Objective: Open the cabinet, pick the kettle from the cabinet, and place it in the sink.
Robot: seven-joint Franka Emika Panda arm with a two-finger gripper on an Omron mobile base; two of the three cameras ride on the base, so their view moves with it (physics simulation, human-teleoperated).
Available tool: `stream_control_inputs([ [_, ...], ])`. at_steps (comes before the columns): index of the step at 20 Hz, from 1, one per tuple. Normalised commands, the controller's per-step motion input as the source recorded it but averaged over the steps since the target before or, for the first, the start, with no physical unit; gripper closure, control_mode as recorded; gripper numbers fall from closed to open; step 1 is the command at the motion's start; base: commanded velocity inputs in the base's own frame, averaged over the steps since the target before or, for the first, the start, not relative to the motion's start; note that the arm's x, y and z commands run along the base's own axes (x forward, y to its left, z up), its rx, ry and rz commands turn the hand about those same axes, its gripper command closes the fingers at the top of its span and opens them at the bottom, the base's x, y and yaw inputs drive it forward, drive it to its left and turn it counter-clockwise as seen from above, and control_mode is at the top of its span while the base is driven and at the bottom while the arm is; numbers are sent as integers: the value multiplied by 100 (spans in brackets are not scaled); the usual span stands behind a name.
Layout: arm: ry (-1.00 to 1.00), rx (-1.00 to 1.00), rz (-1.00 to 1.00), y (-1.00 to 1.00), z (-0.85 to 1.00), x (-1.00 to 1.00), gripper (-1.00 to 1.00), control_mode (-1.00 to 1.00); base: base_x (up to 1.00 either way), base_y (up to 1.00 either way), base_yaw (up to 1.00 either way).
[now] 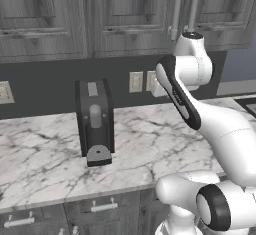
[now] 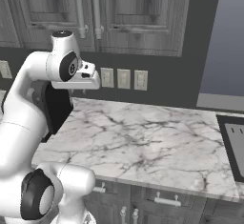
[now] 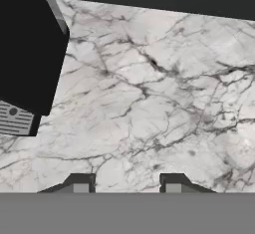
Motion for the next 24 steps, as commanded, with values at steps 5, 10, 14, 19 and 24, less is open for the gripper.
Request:
stream_control_inputs([
  [5,-3,0,0,0,0,-7,-100,-100,0,0,0],
  [10,-28,0,-9,0,4,-21,-100,-100,0,0,0],
  [14,-36,0,-13,0,15,-21,-100,-100,0,0,0],
  [19,-36,0,-13,0,23,-16,-100,-100,0,0,0],
  [24,-29,0,-12,1,28,-8,-100,-100,0,0,0],
])
